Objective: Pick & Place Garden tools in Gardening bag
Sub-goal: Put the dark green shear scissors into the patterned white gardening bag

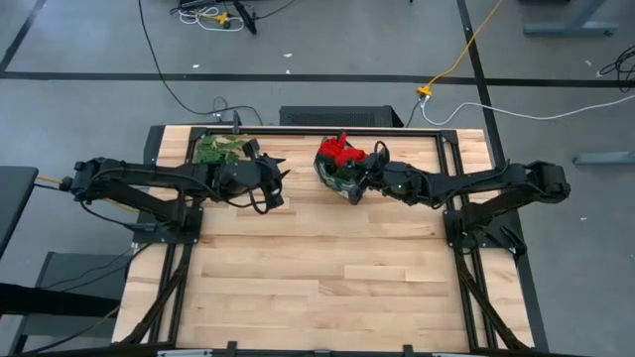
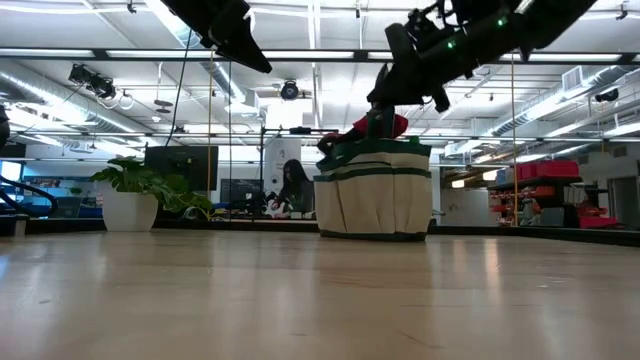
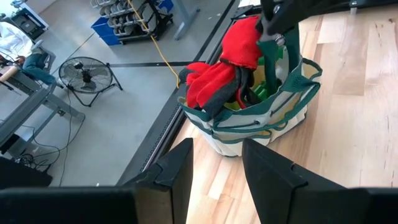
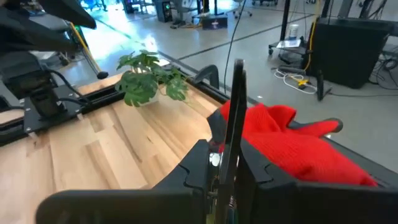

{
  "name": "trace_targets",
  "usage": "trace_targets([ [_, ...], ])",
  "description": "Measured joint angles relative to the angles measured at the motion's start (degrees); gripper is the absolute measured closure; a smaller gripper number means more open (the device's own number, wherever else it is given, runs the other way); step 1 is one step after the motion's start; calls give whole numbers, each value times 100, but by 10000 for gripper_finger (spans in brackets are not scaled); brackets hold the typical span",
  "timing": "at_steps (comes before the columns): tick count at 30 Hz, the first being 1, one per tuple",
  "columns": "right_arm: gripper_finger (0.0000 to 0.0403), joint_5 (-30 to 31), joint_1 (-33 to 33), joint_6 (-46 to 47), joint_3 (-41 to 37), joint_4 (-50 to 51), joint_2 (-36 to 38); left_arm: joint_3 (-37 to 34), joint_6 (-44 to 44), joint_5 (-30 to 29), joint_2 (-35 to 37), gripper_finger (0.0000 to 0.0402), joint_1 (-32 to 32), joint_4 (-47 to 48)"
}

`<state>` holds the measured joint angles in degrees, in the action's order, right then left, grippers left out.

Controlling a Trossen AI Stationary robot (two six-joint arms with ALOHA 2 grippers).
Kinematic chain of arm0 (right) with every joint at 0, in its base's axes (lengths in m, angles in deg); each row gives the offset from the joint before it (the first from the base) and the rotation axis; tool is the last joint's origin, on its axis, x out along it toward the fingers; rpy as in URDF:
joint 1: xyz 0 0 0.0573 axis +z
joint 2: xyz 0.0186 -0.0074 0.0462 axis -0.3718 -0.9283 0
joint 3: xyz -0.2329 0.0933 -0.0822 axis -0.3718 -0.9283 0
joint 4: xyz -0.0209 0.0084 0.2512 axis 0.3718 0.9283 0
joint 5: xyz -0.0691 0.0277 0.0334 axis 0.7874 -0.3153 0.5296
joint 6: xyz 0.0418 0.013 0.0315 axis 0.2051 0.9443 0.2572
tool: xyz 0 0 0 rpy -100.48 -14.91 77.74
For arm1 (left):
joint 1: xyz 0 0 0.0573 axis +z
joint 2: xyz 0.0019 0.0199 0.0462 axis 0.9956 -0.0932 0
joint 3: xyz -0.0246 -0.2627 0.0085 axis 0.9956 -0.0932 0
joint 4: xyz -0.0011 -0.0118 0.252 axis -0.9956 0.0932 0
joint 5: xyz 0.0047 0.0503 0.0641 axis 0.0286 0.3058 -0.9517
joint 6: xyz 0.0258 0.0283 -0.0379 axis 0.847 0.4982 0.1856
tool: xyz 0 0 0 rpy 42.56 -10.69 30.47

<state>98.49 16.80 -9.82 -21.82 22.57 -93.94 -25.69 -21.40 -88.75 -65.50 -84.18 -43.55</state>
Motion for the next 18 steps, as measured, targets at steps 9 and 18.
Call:
trace_targets([
  [9, 370, -28, -26, 267, -399, -239, 0, 0, -5, 16, 0, 257, 0, -4],
  [18, 370, -34, -30, 376, -554, -276, 0, 0, -9, 20, 0, 257, 0, -11],
])
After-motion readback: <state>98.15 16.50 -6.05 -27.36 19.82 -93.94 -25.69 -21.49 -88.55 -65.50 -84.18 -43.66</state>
